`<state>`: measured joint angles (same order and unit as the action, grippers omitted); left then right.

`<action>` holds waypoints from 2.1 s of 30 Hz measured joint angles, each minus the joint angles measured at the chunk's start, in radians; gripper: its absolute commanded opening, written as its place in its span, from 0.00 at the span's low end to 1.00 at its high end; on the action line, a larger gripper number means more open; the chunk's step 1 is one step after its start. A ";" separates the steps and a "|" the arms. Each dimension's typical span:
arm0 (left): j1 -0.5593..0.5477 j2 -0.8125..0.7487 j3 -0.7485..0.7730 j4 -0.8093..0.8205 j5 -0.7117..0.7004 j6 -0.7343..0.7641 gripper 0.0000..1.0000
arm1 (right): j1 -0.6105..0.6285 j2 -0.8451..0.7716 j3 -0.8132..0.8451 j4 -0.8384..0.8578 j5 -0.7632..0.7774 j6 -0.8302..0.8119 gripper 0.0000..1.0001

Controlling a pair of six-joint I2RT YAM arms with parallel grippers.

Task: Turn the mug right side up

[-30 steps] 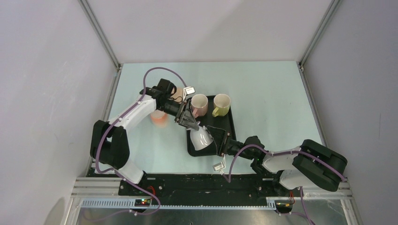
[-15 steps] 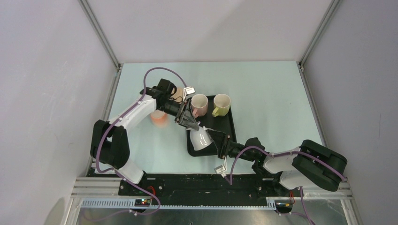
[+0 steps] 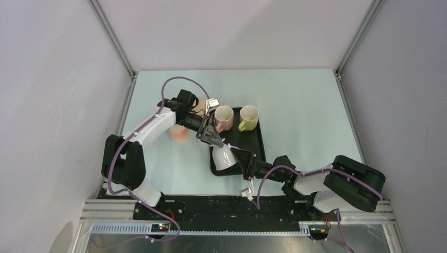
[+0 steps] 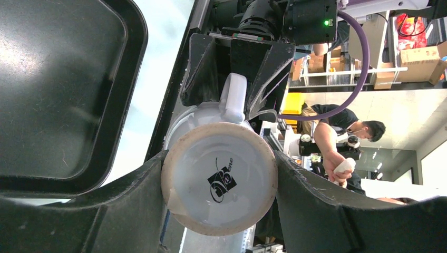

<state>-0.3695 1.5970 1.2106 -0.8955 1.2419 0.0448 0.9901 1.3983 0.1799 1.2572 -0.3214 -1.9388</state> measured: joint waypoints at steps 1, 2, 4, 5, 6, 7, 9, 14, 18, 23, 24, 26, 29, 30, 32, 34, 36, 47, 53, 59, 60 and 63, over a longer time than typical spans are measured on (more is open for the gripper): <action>0.000 0.000 -0.001 0.000 0.000 0.000 0.00 | 0.001 0.001 0.000 0.000 0.001 0.000 0.54; -0.001 0.000 -0.001 0.000 0.000 0.000 0.00 | 0.002 0.001 0.000 0.000 0.002 -0.001 0.53; -0.002 0.000 -0.001 0.000 0.000 0.000 0.00 | 0.002 0.001 0.004 0.000 0.003 -0.001 0.52; -0.002 0.000 -0.001 0.000 0.000 0.000 0.00 | 0.002 0.001 0.008 0.000 0.006 -0.002 0.51; -0.002 0.000 -0.001 0.000 0.000 0.000 0.00 | 0.003 0.002 0.011 0.000 0.010 -0.002 0.50; -0.003 0.000 -0.001 0.000 0.000 0.000 0.00 | 0.003 0.002 0.013 0.000 0.011 -0.002 0.48; -0.005 0.000 -0.001 0.000 0.000 0.000 0.00 | 0.004 0.002 0.016 0.001 0.017 -0.003 0.46; -0.005 0.000 -0.001 0.000 0.000 0.001 0.00 | 0.010 0.002 0.019 0.002 0.020 -0.003 0.43; -0.005 0.000 -0.001 0.000 0.000 0.003 0.00 | 0.016 0.004 0.020 0.006 0.026 -0.003 0.40; -0.005 0.000 -0.001 0.001 0.000 0.008 0.00 | 0.023 0.005 0.021 0.007 0.034 -0.002 0.37; -0.005 0.000 -0.001 0.001 0.000 0.008 0.00 | 0.024 0.005 0.021 0.007 0.036 -0.002 0.36; -0.005 0.000 -0.001 0.000 0.001 0.008 0.00 | 0.025 0.005 0.021 0.011 0.041 -0.002 0.35; -0.003 0.000 -0.001 0.000 0.008 0.007 0.00 | 0.029 0.005 0.021 0.013 0.047 -0.002 0.30; -0.003 0.000 -0.001 0.000 0.008 0.008 0.00 | 0.030 0.005 0.021 0.013 0.049 -0.002 0.25; -0.003 0.000 -0.001 0.000 0.008 0.008 0.00 | 0.032 0.005 0.021 0.013 0.053 -0.001 0.17; -0.002 0.000 -0.001 0.000 0.010 0.007 0.00 | 0.035 0.005 0.022 0.013 0.058 0.000 0.12; 0.000 0.000 -0.001 -0.001 0.012 0.007 0.00 | 0.038 0.005 0.023 0.014 0.064 0.001 0.05; 0.009 0.014 -0.001 0.000 0.035 0.005 0.59 | 0.054 0.005 0.031 0.014 0.105 0.050 0.00; 0.014 0.015 -0.001 -0.001 0.046 0.003 0.69 | 0.056 0.000 0.036 0.014 0.108 0.084 0.00; 0.013 0.020 -0.001 0.002 0.048 0.008 0.80 | 0.057 -0.002 0.045 0.017 0.124 0.126 0.00; 0.012 0.022 -0.001 0.004 0.048 0.008 0.78 | 0.056 -0.002 0.047 0.017 0.128 0.134 0.00; 0.012 0.030 -0.001 0.003 0.048 0.008 0.74 | 0.055 -0.002 0.047 0.018 0.135 0.150 0.00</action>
<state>-0.3573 1.6268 1.2098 -0.8921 1.2900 0.0532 1.0451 1.3968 0.2268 1.2751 -0.1864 -1.7893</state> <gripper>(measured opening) 0.775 0.307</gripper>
